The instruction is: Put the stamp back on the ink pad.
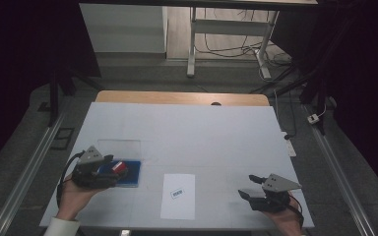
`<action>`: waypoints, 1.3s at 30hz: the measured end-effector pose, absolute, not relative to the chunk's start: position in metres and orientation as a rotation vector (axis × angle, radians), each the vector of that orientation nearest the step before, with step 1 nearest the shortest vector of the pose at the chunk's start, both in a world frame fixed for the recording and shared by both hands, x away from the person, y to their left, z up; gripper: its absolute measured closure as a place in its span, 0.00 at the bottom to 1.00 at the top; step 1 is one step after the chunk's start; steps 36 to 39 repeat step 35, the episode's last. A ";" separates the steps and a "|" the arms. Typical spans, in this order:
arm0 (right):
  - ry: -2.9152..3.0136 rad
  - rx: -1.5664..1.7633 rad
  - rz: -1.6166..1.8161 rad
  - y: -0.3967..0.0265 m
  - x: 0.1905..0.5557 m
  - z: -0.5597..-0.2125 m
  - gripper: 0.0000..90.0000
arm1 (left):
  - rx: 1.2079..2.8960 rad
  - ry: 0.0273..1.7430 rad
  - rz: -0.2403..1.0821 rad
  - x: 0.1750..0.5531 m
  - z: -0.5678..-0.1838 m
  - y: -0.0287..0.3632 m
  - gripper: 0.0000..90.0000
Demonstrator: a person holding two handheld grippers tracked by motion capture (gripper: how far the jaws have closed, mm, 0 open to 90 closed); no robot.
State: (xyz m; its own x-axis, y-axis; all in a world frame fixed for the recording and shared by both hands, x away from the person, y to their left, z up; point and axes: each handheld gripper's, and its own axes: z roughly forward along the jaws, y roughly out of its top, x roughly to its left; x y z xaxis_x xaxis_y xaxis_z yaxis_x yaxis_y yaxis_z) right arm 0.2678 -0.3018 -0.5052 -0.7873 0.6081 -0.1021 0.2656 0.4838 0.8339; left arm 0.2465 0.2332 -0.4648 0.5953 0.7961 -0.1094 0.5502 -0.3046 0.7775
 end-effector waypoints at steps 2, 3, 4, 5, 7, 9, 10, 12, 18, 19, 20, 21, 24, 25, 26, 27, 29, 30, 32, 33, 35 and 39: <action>2.347 0.727 1.222 -0.302 0.267 -0.505 0.35 | 1.992 1.057 0.386 0.235 -0.468 0.234 0.29; 2.347 0.728 1.207 -0.302 0.266 -0.504 0.35 | 1.988 1.050 0.396 0.230 -0.470 0.234 0.29; 2.344 0.728 1.212 -0.302 0.266 -0.504 0.35 | 1.984 1.044 0.398 0.226 -0.472 0.233 0.29; 2.343 0.729 1.211 -0.302 0.266 -0.504 0.35 | 1.982 1.035 0.401 0.222 -0.475 0.233 0.29; 2.342 0.728 1.210 -0.302 0.265 -0.504 0.35 | 1.993 1.011 0.397 0.216 -0.480 0.232 0.28; 2.341 0.732 1.200 -0.302 0.265 -0.503 0.35 | 1.992 1.003 0.403 0.211 -0.485 0.233 0.28; 2.338 0.733 1.198 -0.302 0.264 -0.504 0.35 | 1.988 1.007 0.400 0.210 -0.487 0.233 0.28; 2.338 0.734 1.196 -0.303 0.265 -0.504 0.35 | 1.983 1.025 0.409 0.208 -0.490 0.235 0.28; 2.321 0.732 1.215 -0.308 0.264 -0.504 0.36 | 1.990 1.044 0.414 0.207 -0.496 0.238 0.28; 2.316 0.731 1.222 -0.308 0.264 -0.504 0.36 | 1.988 1.048 0.415 0.208 -0.497 0.238 0.28; 2.311 0.734 1.207 -0.309 0.264 -0.503 0.36 | 1.987 1.051 0.418 0.208 -0.497 0.238 0.28; 2.310 0.733 1.221 -0.309 0.264 -0.503 0.36 | 1.988 1.053 0.421 0.208 -0.497 0.239 0.28; 2.309 0.730 1.227 -0.309 0.264 -0.503 0.36 | 1.987 1.052 0.424 0.209 -0.497 0.239 0.28; 2.307 0.731 1.229 -0.309 0.264 -0.503 0.36 | 1.984 1.049 0.422 0.209 -0.497 0.239 0.28; 2.307 0.732 1.229 -0.309 0.264 -0.503 0.36 | 1.984 1.046 0.422 0.209 -0.497 0.240 0.28; 2.309 0.731 1.227 -0.309 0.264 -0.503 0.36 | 1.981 1.042 0.422 0.208 -0.496 0.239 0.28; 2.303 0.732 1.216 -0.309 0.263 -0.502 0.36 | 1.978 1.037 0.423 0.207 -0.495 0.239 0.28; 2.307 0.728 1.220 -0.309 0.263 -0.502 0.36 | 1.980 1.035 0.425 0.208 -0.495 0.239 0.28; 2.307 0.727 1.228 -0.309 0.263 -0.502 0.36 | 1.983 1.036 0.424 0.208 -0.495 0.238 0.28; 2.307 0.726 1.228 -0.309 0.263 -0.502 0.36 | 1.984 1.036 0.422 0.209 -0.496 0.238 0.28; 2.301 0.727 1.233 -0.309 0.262 -0.502 0.36 | 1.985 1.036 0.423 0.209 -0.496 0.238 0.28; 2.301 0.727 1.233 -0.309 0.262 -0.502 0.36 | 1.985 1.036 0.423 0.209 -0.496 0.238 0.28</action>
